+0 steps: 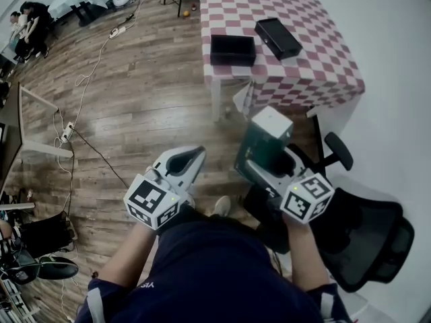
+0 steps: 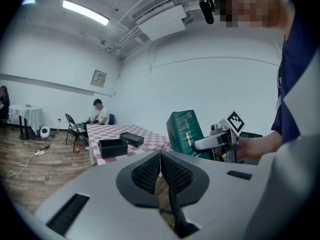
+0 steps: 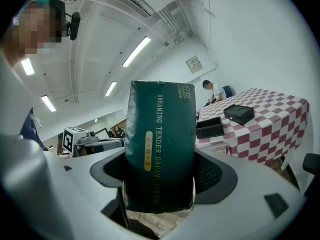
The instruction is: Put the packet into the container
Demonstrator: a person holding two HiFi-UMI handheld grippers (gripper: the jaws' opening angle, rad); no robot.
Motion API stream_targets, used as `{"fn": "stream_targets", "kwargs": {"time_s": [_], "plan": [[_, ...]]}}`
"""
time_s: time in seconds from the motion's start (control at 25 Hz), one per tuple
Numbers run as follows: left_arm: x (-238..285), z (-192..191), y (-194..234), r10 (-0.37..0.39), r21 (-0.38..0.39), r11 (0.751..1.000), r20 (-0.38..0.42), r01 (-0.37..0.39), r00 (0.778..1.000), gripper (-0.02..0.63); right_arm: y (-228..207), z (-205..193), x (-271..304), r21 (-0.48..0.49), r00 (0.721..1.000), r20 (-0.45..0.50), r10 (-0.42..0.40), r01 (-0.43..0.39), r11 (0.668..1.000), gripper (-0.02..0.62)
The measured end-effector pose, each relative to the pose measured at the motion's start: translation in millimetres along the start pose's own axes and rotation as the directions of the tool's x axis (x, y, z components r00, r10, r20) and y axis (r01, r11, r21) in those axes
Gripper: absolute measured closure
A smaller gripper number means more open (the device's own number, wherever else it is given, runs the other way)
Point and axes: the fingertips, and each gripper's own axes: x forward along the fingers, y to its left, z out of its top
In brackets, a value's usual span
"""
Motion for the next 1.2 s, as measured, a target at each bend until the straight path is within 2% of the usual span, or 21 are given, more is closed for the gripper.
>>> {"fn": "stream_targets", "kwargs": {"time_s": [0.4,0.68,0.92,1.2], "plan": [[22.1,5.4,-27.5,0.001,0.018,1.000,-0.007,0.000,1.000,0.580,-38.7,0.6,-33.4,0.019,1.000,0.014,-0.011,0.011,1.000,0.202],[35.7,9.7,-18.2,0.004,0.018,1.000,-0.015,-0.003,1.000,0.580,-58.3,9.5,-29.8,0.031,0.999,0.021,-0.024,0.023,0.999,0.202],[57.3,6.5,9.0,-0.005,0.014,1.000,-0.013,0.005,1.000,0.580,-75.5,11.2,-5.8,0.040,1.000,0.006,-0.028,0.028,0.999,0.202],[92.8,11.1,72.5,-0.020,-0.015,1.000,-0.018,0.020,1.000,0.580,-102.9,34.9,51.9,0.053,0.999,-0.022,-0.043,0.044,0.998,0.202]]}}
